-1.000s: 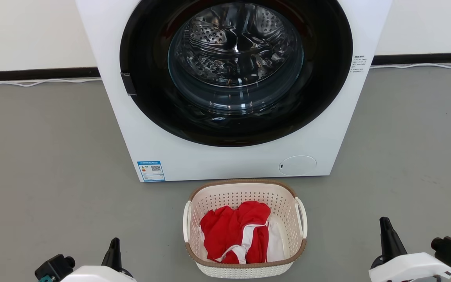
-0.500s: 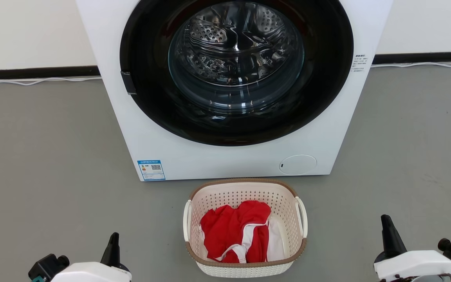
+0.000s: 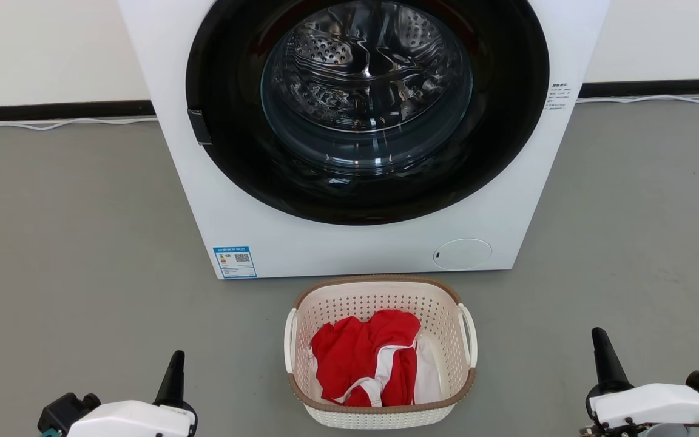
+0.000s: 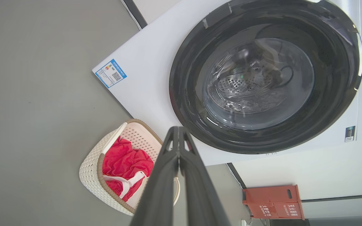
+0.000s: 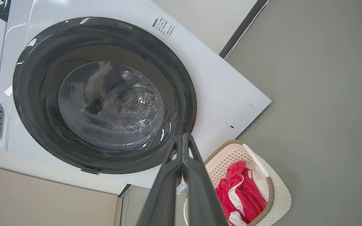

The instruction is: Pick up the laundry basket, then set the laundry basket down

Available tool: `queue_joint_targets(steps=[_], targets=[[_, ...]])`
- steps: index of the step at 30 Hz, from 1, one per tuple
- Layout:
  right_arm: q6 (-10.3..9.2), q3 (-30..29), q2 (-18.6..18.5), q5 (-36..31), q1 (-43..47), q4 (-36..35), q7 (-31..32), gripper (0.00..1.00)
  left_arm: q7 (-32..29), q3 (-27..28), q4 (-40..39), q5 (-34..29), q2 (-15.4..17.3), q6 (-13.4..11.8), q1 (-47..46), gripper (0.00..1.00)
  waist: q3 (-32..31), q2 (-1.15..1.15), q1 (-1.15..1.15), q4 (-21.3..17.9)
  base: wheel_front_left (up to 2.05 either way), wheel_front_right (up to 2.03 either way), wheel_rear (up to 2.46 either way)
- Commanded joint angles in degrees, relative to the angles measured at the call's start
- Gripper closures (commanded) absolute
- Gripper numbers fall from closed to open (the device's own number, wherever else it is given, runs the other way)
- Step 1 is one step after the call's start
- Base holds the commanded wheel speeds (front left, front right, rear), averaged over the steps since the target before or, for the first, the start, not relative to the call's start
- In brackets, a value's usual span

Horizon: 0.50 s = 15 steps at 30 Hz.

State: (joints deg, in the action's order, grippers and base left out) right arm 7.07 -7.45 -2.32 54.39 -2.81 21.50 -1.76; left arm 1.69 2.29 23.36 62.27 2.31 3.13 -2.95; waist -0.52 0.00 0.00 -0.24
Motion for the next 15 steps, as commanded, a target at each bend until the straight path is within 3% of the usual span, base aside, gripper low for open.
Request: queue_joint_targets(steps=[1,15], targets=[[0.27,0.65,-0.49,2.31,-2.71,-1.96,0.78,1.0,-0.33,1.38,-2.08,1.96,0.58,0.74,-2.72,1.0,0.02,0.0,0.0,0.01,0.0,0.0,0.0],[0.31,0.73,-0.51,12.97,-2.91,-3.62,3.03,1.0,-2.7,2.25,-4.25,10.36,0.58,1.83,-2.88,1.0,0.22,0.0,0.0,0.08,0.0,0.0,0.0]])
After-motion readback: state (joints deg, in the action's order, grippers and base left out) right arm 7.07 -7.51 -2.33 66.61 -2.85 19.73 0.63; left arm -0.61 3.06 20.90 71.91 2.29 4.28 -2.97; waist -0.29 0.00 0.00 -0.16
